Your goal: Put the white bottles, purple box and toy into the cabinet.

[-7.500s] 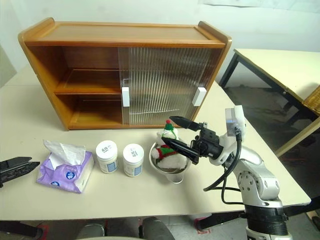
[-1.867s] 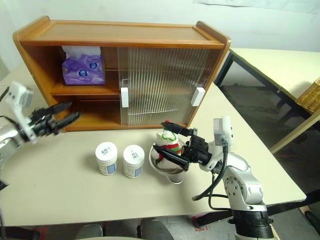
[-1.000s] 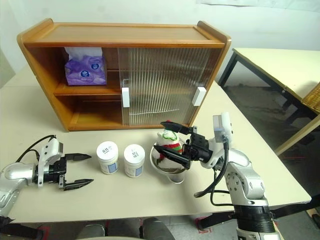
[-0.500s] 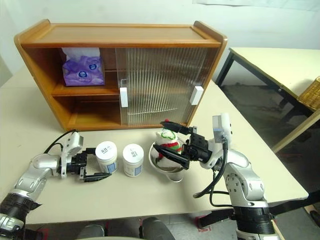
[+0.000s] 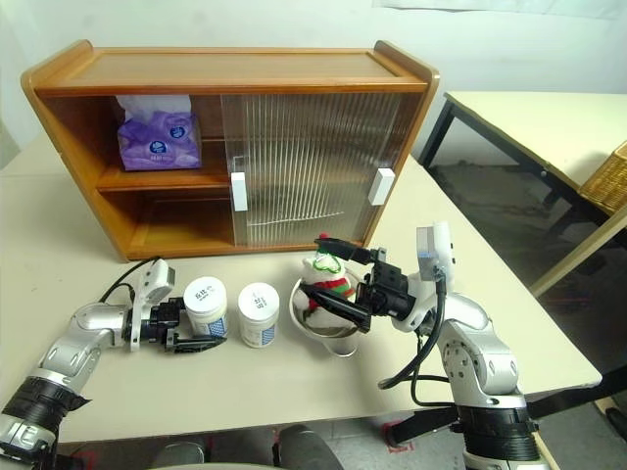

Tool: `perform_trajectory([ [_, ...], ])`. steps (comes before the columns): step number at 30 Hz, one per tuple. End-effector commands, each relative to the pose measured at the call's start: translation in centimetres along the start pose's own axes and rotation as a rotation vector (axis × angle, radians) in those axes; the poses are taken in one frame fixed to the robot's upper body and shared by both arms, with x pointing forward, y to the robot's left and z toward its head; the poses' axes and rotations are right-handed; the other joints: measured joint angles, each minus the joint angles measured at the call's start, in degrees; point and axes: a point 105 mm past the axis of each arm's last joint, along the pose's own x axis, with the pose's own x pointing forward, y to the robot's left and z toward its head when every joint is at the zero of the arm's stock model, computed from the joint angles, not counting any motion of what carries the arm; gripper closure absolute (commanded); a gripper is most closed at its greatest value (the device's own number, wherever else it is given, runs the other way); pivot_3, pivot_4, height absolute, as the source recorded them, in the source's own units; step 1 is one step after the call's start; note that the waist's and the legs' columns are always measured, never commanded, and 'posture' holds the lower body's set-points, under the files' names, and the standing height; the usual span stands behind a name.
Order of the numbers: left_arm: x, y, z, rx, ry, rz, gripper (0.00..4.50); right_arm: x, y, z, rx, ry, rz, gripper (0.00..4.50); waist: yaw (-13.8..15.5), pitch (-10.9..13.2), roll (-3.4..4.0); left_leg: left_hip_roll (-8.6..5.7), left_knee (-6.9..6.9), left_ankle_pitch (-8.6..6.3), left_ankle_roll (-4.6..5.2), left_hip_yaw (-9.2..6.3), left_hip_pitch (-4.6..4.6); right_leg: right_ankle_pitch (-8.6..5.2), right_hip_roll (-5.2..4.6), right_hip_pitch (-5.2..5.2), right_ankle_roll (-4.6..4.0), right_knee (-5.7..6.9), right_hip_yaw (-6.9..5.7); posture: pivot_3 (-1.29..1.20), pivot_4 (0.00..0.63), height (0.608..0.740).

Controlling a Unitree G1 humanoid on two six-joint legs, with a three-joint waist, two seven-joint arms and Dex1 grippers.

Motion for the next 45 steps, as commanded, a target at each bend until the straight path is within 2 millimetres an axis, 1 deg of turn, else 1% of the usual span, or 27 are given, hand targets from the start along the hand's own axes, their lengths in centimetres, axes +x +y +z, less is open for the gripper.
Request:
perform_trajectory([
  [1, -2.2, 3.3, 1.0, 0.025, -0.030, 0.235, 1.32, 0.1, 0.0, -0.1, -0.003, 0.016, 0.012, 0.00, -0.15, 0.01, -0.01, 0.01, 0.00, 0.01, 0.00, 0.00, 0.00, -0.01, 0.01, -0.02, -0.01, 0.00, 0.00, -0.13, 0.000, 0.740],
  [3, -3.0, 5.2, 1.8, 0.067, -0.039, 0.370, 1.32, 0.1, 0.0, -0.1, -0.002, 0.016, 0.014, 0.00, -0.12, 0.02, -0.01, 0.02, 0.00, 0.09, 0.00, 0.00, -0.01, -0.01, 0.04, -0.02, -0.03, 0.00, 0.00, -0.12, 0.000, 0.740],
  [5, -3.1, 6.6, 2.4, 0.086, -0.013, 0.439, 1.32, 0.2, -0.1, -0.1, 0.003, 0.015, 0.022, 0.00, 0.03, 0.02, -0.02, -0.01, 0.03, 0.17, 0.03, 0.00, -0.01, -0.02, 0.05, 0.02, -0.09, 0.00, 0.00, -0.11, 0.000, 0.740],
  [10, -2.0, 10.0, 4.8, 0.042, -0.056, 0.613, 1.32, 0.7, -0.2, -0.2, 0.005, 0.006, 0.036, 0.00, 1.29, 0.05, -0.06, -0.10, 0.33, 0.18, 0.04, 0.00, -0.02, 0.07, 0.02, 0.22, -0.01, -0.07, 0.04, -0.11, 0.000, 0.740],
  [12, -1.6, 10.6, 5.1, 0.034, -0.058, 0.643, 1.32, 0.8, -0.2, -0.2, 0.005, 0.006, 0.038, 0.00, 1.34, 0.08, -0.11, -0.11, 0.41, 0.18, 0.05, 0.00, -0.03, 0.23, 0.01, 0.25, -0.20, -0.08, 0.05, -0.11, 0.000, 0.740],
  [15, -1.2, 11.6, 5.0, 0.015, -0.034, 0.707, 1.32, 0.7, -0.2, -0.3, 0.005, 0.005, 0.037, 0.00, 1.16, 0.11, -0.14, -0.12, 0.38, 0.17, 0.05, 0.00, 0.00, 0.30, 0.01, 0.27, -0.32, -0.08, 0.06, -0.11, 0.000, 0.740],
  [16, -1.1, 11.9, 4.9, 0.004, -0.026, 0.720, 1.32, 0.7, -0.1, -0.3, 0.005, 0.005, 0.036, 0.00, 1.10, 0.11, -0.16, -0.13, 0.36, 0.17, 0.05, 0.01, 0.00, 0.32, 0.01, 0.27, -0.27, -0.09, 0.06, -0.12, 0.000, 0.740],
  [18, -0.8, 12.5, 4.7, -0.032, -0.025, 0.768, 1.32, 0.6, -0.1, -0.3, 0.004, 0.006, 0.034, 0.00, 1.13, 0.13, -0.18, -0.14, 0.34, 0.17, 0.05, 0.01, -0.01, 0.53, 0.01, 0.27, 0.19, -0.10, 0.06, -0.12, 0.000, 0.740],
  [20, -0.7, 12.8, 4.6, -0.049, -0.024, 0.799, 1.32, 0.6, 0.0, -0.3, 0.004, 0.005, 0.032, 0.00, 1.17, 0.16, -0.23, -0.15, 0.34, 0.17, 0.05, 0.01, -0.03, 0.46, 0.02, 0.27, 0.31, -0.14, 0.06, -0.12, 0.000, 0.740],
  [23, -0.5, 13.7, 4.8, -0.037, -0.011, 0.860, 1.32, 0.7, 0.1, -0.3, 0.007, 0.004, 0.029, 0.00, 1.21, 0.28, -0.41, -0.16, 0.35, 0.19, 0.01, 0.01, -0.04, 0.46, 0.01, 0.28, 0.33, -0.17, 0.08, -0.12, 0.000, 0.740],
  [30, -0.1, 15.1, 5.5, -0.046, -0.014, 0.955, 1.32, 0.7, 0.0, -0.3, 0.005, 0.005, 0.032, 0.00, 1.32, 0.36, -0.52, -0.19, 0.38, 0.20, 0.01, 0.01, -0.01, 0.47, 0.01, 0.34, 0.41, -0.19, 0.09, -0.12, 0.000, 0.740],
  [33, 0.5, 15.4, 5.4, -0.091, -0.018, 0.954, 1.32, 0.7, 0.0, -0.2, 0.001, 0.002, 0.031, 0.00, 1.34, 0.38, -0.56, -0.20, 0.39, 0.20, 0.00, 0.01, -0.01, 0.48, 0.01, 0.35, 0.43, -0.19, 0.09, -0.13, 0.000, 0.740],
  [36, 0.6, 15.9, 5.4, -0.124, -0.027, 0.980, 1.32, 0.6, 0.1, -0.3, 0.002, 0.003, 0.030, 0.00, 1.64, 0.40, -0.58, -0.20, 0.41, 0.21, 0.00, 0.01, 0.02, 0.50, 0.01, 0.40, 0.46, -0.19, 0.09, -0.13, 0.000, 0.740],
  [39, 0.7, 16.2, 5.5, -0.143, -0.038, 0.992, 1.32, 0.7, 0.1, -0.2, 0.001, 0.003, 0.029, 0.00, 1.71, 0.44, -0.63, -0.21, 0.43, 0.27, 0.09, 0.01, 0.12, 0.43, 0.01, 0.50, 0.67, -0.19, 0.09, -0.13, 0.000, 0.740],
  [41, 0.9, 16.3, 5.4, -0.156, -0.040, 0.992, 1.32, 0.7, 0.1, -0.2, 0.000, 0.004, 0.028, 0.00, 1.66, 0.56, -0.72, -0.23, 0.44, 0.33, 0.15, 0.01, 0.31, 0.32, 0.01, 0.69, 0.33, -0.19, 0.09, -0.13, 0.000, 0.740],
  [43, 0.9, 16.3, 5.4, -0.160, -0.039, 0.995, 1.32, 0.6, 0.1, -0.2, -0.001, 0.005, 0.027, 0.00, 1.51, 0.62, -0.78, -0.27, 0.43, 0.36, 0.19, 0.01, 0.45, 0.41, 0.01, 0.82, 0.27, -0.18, 0.09, -0.13, 0.000, 0.740],
  [45, 0.8, 16.4, 5.3, -0.160, -0.036, 0.999, 0.58, 0.6, 0.0, -0.2, -0.001, 0.005, 0.025, 0.00, 1.38, 0.66, -0.82, -0.32, 0.43, 0.35, 0.19, 0.01, 0.53, 0.44, 0.00, 0.90, 0.24, -0.18, 0.09, -0.13, 0.000, 0.740],
])
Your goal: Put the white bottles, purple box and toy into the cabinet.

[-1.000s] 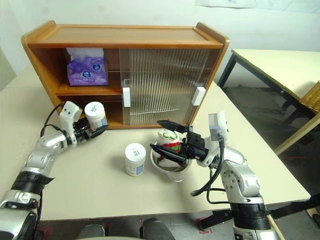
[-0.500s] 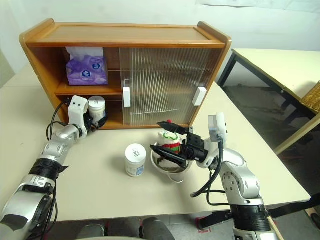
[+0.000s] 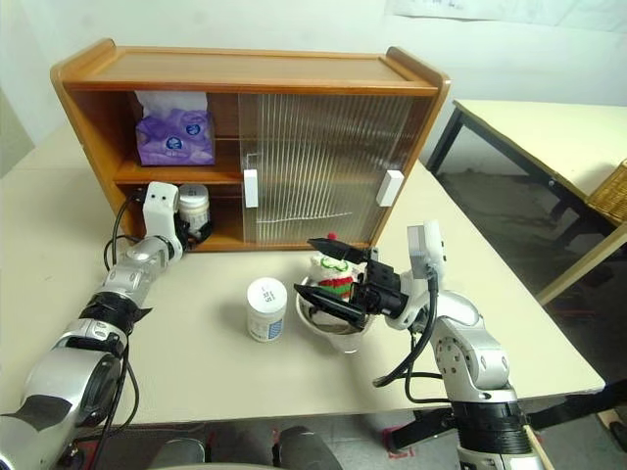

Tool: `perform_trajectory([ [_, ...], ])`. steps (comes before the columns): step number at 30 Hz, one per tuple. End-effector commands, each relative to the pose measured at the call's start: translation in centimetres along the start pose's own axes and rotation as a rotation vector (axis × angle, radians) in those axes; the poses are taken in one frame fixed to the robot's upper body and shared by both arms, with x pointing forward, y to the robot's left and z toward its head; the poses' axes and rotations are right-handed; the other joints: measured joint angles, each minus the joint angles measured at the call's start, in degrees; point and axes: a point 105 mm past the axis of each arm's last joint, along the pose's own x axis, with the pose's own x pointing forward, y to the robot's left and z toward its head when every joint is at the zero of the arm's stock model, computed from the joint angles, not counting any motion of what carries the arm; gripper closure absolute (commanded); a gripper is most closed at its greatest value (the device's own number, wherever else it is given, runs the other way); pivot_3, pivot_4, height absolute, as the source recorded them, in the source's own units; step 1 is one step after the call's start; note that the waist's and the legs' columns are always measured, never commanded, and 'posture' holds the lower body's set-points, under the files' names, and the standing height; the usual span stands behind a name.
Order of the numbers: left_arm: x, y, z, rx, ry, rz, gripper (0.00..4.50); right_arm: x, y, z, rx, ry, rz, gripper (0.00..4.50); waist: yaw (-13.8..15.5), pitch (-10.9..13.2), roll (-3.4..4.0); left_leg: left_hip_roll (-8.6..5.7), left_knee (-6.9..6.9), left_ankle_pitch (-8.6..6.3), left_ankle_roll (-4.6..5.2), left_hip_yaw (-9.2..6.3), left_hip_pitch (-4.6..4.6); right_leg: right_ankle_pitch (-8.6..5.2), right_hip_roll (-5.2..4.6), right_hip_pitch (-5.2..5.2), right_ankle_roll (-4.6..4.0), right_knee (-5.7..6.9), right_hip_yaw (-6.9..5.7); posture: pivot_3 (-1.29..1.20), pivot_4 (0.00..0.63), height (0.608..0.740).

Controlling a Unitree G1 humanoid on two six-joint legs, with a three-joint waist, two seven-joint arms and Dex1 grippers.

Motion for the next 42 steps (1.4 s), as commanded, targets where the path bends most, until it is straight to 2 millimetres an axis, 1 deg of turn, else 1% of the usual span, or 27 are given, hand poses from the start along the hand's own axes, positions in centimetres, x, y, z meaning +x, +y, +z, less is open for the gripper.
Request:
perform_trajectory([
  [1, 0.2, 0.3, 1.2, -0.010, -0.036, 0.010, 0.28, -0.1, 0.0, 0.1, -0.015, 0.013, -0.003, 0.00, -0.13, 0.04, -0.06, -0.02, 0.00, 0.00, 0.00, 0.00, 0.01, 0.01, -0.01, 0.01, -0.01, 0.00, 0.00, -0.13, 0.000, 0.740],
  [2, 0.1, 0.3, 1.1, -0.010, -0.034, 0.012, 0.03, -0.1, 0.1, 0.0, -0.014, 0.015, -0.001, 0.00, -0.16, 0.04, -0.06, -0.04, 0.00, 0.00, 0.00, 0.00, 0.02, 0.01, -0.01, 0.01, -0.02, 0.00, 0.00, -0.13, 0.000, 0.740],
  [7, -0.4, 0.6, 0.5, -0.021, -0.031, 0.014, 0.03, 0.1, 0.2, -0.1, -0.012, 0.017, 0.006, 0.00, -0.15, 0.04, -0.07, -0.06, -0.04, 0.00, 0.00, 0.00, -0.01, 0.00, -0.03, -0.01, 0.00, 0.00, 0.00, -0.12, 0.000, 0.740],
  [11, -1.0, 0.5, 0.5, -0.028, -0.043, 0.013, 0.03, 0.2, 0.1, 0.0, -0.013, 0.014, 0.009, 0.00, -0.14, 0.04, -0.07, -0.06, -0.09, 0.00, 0.00, 0.00, -0.07, -0.05, -0.03, -0.05, 0.01, -0.02, 0.00, -0.11, 0.000, 0.740],
  [20, -4.1, 0.2, 0.0, 0.001, -0.049, 0.012, 0.03, 0.1, -0.1, 0.0, -0.011, 0.019, 0.014, 0.00, -0.11, 0.04, -0.08, -0.09, -0.15, -0.06, -0.05, 0.01, -0.13, -0.37, -0.03, -0.09, -0.10, -0.08, 0.01, -0.10, 0.000, 0.740],
  [23, -4.9, 0.2, -0.3, -0.002, -0.047, 0.021, 0.63, 0.2, -0.1, 0.0, -0.011, 0.019, 0.016, 0.00, 0.20, 0.04, -0.08, -0.09, -0.18, -0.09, -0.11, 0.01, -0.14, -0.41, -0.03, -0.10, -0.19, -0.08, 0.01, -0.10, 0.000, 0.740],
  [27, -5.7, 0.6, -0.3, -0.014, -0.060, 0.058, 2.02, 0.2, -0.1, 0.0, -0.009, 0.018, 0.019, 0.00, 0.55, 0.04, -0.08, -0.09, -0.19, -0.17, -0.08, 0.01, -0.12, -0.42, -0.04, -0.09, -0.29, -0.08, 0.01, -0.09, 0.000, 0.740],
  [32, -5.1, 1.2, -0.2, 0.019, -0.058, 0.109, 3.88, 0.3, -0.2, -0.2, -0.008, 0.022, 0.025, 0.00, 0.88, 0.05, -0.10, -0.09, -0.19, -0.19, -0.07, 0.01, -0.05, -0.31, -0.05, -0.06, -0.48, -0.06, 0.02, -0.09, 0.000, 0.740],
  [34, -4.8, 1.4, 0.1, 0.034, -0.060, 0.125, 4.47, 0.4, -0.2, -0.2, -0.009, 0.019, 0.026, 0.00, 0.93, 0.05, -0.10, -0.08, -0.19, -0.18, -0.07, 0.01, -0.02, -0.29, -0.05, -0.05, -0.47, -0.06, 0.02, -0.09, 0.000, 0.740],
  [37, -4.0, 1.5, 0.6, 0.058, -0.066, 0.148, 4.47, 0.6, -0.2, -0.1, -0.012, 0.011, 0.026, 0.00, 1.01, 0.06, -0.11, -0.08, -0.18, -0.18, -0.06, 0.01, 0.02, -0.28, -0.05, -0.02, -0.46, -0.05, 0.03, -0.10, 0.000, 0.740],
  [42, -3.5, 1.9, 0.6, 0.074, -0.064, 0.168, 4.47, 0.6, 0.0, -0.1, -0.012, 0.008, 0.022, 0.00, 1.11, 0.06, -0.11, -0.08, -0.18, -0.18, -0.07, 0.00, 0.04, -0.25, -0.06, 0.00, -0.50, -0.04, 0.05, -0.11, 0.000, 0.740],
])
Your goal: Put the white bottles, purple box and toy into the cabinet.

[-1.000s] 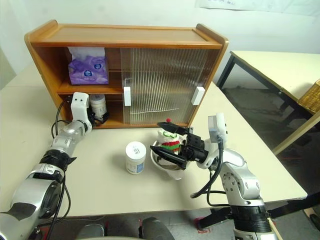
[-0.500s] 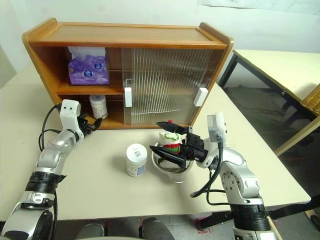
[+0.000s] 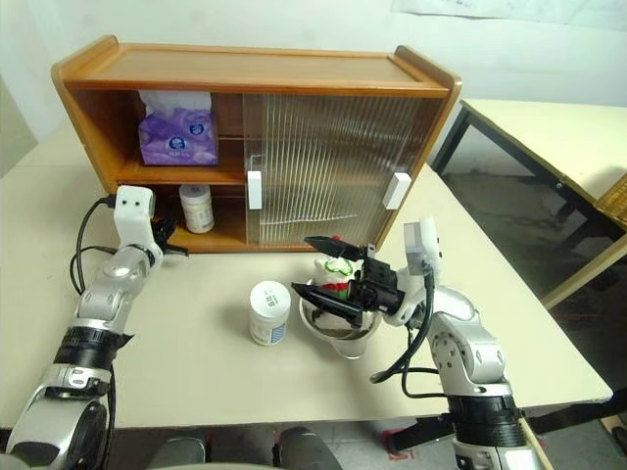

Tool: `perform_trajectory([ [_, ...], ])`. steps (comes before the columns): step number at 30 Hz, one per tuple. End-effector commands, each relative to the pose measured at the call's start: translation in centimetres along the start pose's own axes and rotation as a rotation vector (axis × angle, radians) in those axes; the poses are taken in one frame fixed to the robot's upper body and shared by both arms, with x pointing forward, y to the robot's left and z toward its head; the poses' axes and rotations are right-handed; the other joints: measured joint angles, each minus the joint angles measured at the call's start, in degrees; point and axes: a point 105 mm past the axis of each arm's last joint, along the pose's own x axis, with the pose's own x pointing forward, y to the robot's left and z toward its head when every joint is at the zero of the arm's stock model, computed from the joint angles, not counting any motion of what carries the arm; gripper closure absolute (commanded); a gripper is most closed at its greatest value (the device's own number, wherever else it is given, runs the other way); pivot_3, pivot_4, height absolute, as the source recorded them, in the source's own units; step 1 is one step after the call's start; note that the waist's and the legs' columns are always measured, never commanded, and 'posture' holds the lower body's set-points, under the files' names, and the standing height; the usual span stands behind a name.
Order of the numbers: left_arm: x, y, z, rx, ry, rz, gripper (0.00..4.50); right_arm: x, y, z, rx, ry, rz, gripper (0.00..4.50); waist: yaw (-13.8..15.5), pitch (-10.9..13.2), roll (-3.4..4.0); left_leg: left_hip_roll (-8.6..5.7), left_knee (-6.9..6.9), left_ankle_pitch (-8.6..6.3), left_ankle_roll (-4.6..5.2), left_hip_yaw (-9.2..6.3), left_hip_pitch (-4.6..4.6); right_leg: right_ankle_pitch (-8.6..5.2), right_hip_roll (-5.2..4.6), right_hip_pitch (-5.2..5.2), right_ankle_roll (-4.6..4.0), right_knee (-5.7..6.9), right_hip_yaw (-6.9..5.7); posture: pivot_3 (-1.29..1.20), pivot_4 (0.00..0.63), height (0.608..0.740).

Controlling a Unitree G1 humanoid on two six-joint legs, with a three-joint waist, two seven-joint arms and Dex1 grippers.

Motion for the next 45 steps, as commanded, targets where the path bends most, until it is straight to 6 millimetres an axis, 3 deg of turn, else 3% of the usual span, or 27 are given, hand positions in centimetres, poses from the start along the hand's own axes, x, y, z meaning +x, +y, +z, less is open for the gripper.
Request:
perform_trajectory([
  [1, 0.6, 0.3, -0.3, 0.027, 0.017, 0.019, 4.47, 0.1, 0.3, -0.2, -0.006, 0.011, 0.000, 0.00, 0.10, 0.00, 0.00, 0.00, 0.00, 0.02, 0.00, 0.00, 0.02, 0.00, 0.00, 0.00, 0.01, 0.04, 0.00, -0.11, 0.000, 0.740],
  [9, 1.4, 1.0, 0.2, 0.092, 0.021, 0.055, 4.47, 0.0, 0.2, -0.2, -0.008, 0.013, -0.008, 0.00, 0.12, 0.03, -0.05, 0.00, 0.04, 0.09, 0.05, 0.00, 0.03, -0.05, 0.00, 0.02, 0.36, 0.05, -0.01, -0.11, 0.000, 0.740],
  [30, 0.9, -1.7, 0.0, 0.431, 0.000, -0.079, 4.47, 0.4, 0.2, -0.4, -0.004, 0.003, 0.000, 0.00, 0.95, 0.06, -0.10, -0.02, 0.03, 0.09, 0.05, 0.00, -0.16, 0.04, -0.01, -0.06, 0.17, -0.02, -0.03, -0.11, 0.000, 0.740],
  [45, 0.7, -3.5, 0.2, 0.432, -0.022, -0.122, 4.47, 0.4, 0.2, -0.5, 0.002, 0.005, -0.005, 0.00, 1.83, 0.09, -0.14, -0.11, 0.03, 0.08, 0.07, 0.00, -0.27, 0.08, -0.10, -0.06, 0.11, -0.17, -0.03, -0.11, 0.000, 0.740],
])
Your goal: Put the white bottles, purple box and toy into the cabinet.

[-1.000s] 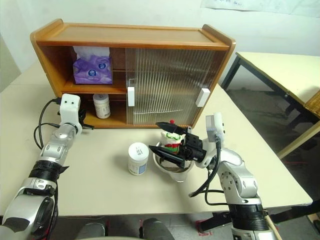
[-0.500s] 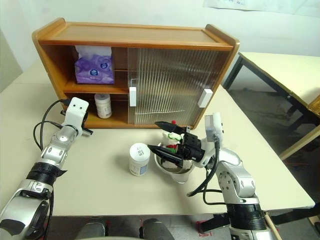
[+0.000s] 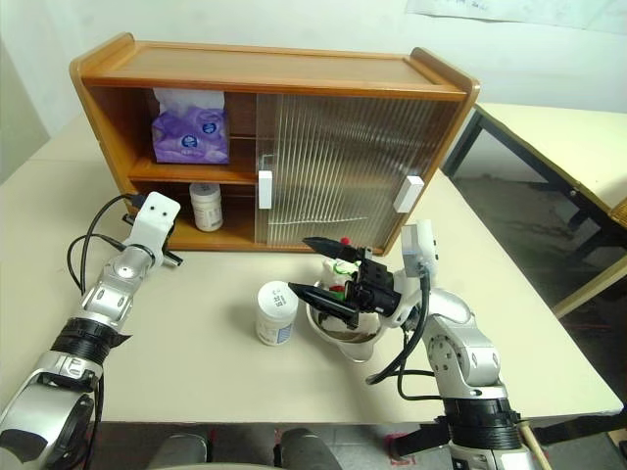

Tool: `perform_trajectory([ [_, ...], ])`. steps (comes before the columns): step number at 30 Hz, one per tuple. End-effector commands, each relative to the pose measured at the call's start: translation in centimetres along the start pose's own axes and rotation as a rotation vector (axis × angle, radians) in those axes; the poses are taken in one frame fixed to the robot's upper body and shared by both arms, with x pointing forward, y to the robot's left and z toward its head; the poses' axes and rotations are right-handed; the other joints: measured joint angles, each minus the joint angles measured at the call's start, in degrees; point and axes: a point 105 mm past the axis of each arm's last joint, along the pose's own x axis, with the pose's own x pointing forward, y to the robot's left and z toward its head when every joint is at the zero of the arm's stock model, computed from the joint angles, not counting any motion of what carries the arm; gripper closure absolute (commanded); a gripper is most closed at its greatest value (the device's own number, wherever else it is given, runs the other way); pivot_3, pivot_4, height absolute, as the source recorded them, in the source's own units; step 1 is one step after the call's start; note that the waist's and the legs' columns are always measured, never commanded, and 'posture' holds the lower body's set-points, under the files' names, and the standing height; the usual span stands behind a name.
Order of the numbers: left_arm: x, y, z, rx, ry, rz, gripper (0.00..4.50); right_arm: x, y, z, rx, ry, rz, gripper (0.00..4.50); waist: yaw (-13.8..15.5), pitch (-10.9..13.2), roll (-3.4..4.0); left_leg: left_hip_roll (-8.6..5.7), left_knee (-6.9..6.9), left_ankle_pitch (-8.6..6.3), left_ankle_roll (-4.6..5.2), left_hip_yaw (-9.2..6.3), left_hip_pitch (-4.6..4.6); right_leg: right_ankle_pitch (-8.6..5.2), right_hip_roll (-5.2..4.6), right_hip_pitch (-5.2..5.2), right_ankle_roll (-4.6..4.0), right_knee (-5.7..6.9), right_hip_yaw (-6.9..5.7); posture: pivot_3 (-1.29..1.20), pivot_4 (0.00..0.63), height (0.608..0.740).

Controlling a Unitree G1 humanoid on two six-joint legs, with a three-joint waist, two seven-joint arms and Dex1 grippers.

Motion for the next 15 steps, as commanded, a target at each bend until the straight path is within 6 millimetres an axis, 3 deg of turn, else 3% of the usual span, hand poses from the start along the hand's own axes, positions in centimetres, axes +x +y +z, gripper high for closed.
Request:
perform_trajectory([
  [1, 0.0, -1.9, 2.0, 0.012, -0.071, -0.061, 4.47, 0.2, 0.1, -0.3, -0.003, 0.013, 0.008, 0.00, 0.14, 0.00, 0.00, -0.02, 0.00, 0.00, 0.00, 0.00, 0.00, 0.00, -0.02, 0.01, 0.01, 0.00, 0.00, -0.11, 0.000, 0.740],
  [15, 0.1, -0.8, 2.6, 0.019, -0.088, -0.032, 4.47, 0.4, 0.0, -0.4, -0.005, 0.018, 0.014, 0.00, -1.88, 0.00, 0.00, -0.02, -0.19, 0.01, -0.01, 0.00, 0.13, -0.05, -0.01, 0.00, 0.00, 0.00, 0.02, -0.11, 0.000, 0.740],
])
